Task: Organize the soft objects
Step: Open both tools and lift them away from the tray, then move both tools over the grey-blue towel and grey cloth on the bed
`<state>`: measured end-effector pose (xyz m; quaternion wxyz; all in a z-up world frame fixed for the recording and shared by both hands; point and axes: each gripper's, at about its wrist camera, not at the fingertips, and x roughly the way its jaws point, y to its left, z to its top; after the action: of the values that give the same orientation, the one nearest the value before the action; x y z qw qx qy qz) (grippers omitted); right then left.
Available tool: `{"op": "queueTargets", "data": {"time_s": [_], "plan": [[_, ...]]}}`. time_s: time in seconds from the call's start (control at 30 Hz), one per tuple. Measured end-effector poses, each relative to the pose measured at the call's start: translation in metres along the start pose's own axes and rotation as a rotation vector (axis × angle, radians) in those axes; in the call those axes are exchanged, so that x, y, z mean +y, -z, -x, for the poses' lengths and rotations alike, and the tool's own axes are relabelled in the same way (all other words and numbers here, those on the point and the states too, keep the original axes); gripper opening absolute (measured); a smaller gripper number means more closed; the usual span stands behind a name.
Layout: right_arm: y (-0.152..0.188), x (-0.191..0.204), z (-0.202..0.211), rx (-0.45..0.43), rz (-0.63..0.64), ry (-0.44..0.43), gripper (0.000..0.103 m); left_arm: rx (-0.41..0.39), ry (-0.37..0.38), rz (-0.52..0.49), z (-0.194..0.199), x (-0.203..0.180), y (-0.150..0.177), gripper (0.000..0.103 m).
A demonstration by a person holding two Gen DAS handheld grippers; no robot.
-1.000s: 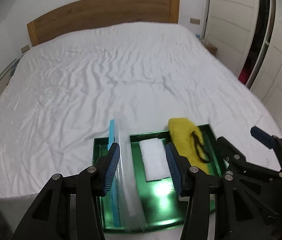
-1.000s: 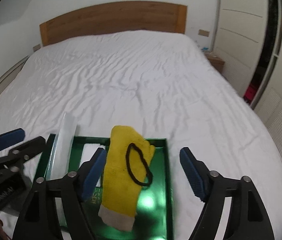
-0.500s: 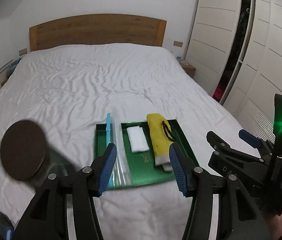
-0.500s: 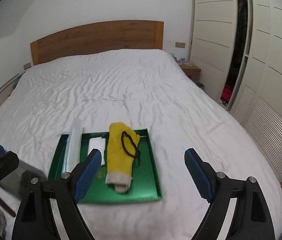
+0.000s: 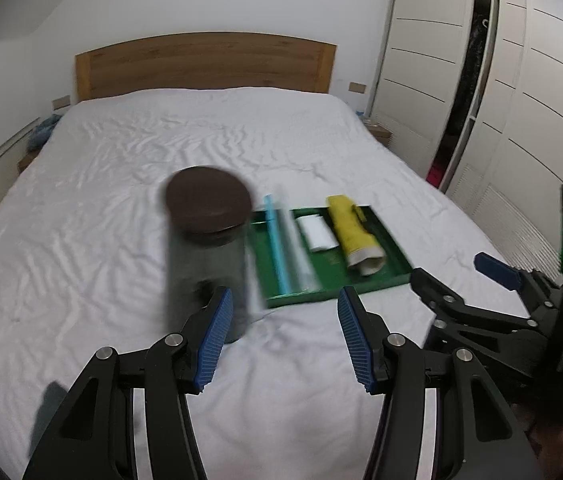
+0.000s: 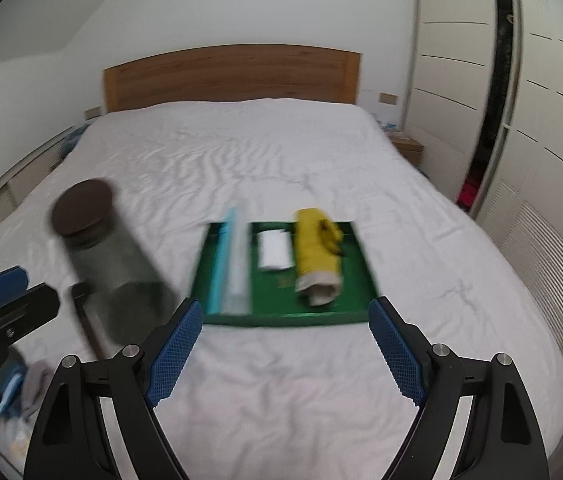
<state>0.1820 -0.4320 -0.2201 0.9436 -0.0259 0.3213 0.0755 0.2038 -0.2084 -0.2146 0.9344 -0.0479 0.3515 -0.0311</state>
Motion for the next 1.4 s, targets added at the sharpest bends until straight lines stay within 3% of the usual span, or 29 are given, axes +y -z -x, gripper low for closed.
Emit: {"op": "queueTargets", "data": {"time_s": [0.4, 0.7, 0.97, 1.4], "plan": [[0.035, 0.109, 0.035, 0.065, 0.001, -0.126, 0.086, 0.117, -0.132, -0.020, 0.034, 0.124, 0.068, 0.049], [0.059, 0.192, 0.015, 0.135, 0.043, -0.206, 0.086, 0.196, -0.166, -0.003, 0.040, 0.215, 0.114, 0.049], [0.082, 0.241, -0.021, 0.206, 0.062, -0.250, 0.085, 0.290, -0.084, -0.023, 0.025, 0.248, 0.147, 0.049], [0.118, 0.272, -0.048, 0.262, 0.044, -0.236, 0.084, 0.380, 0.042, -0.095, 0.000, 0.251, 0.175, 0.049]]}}
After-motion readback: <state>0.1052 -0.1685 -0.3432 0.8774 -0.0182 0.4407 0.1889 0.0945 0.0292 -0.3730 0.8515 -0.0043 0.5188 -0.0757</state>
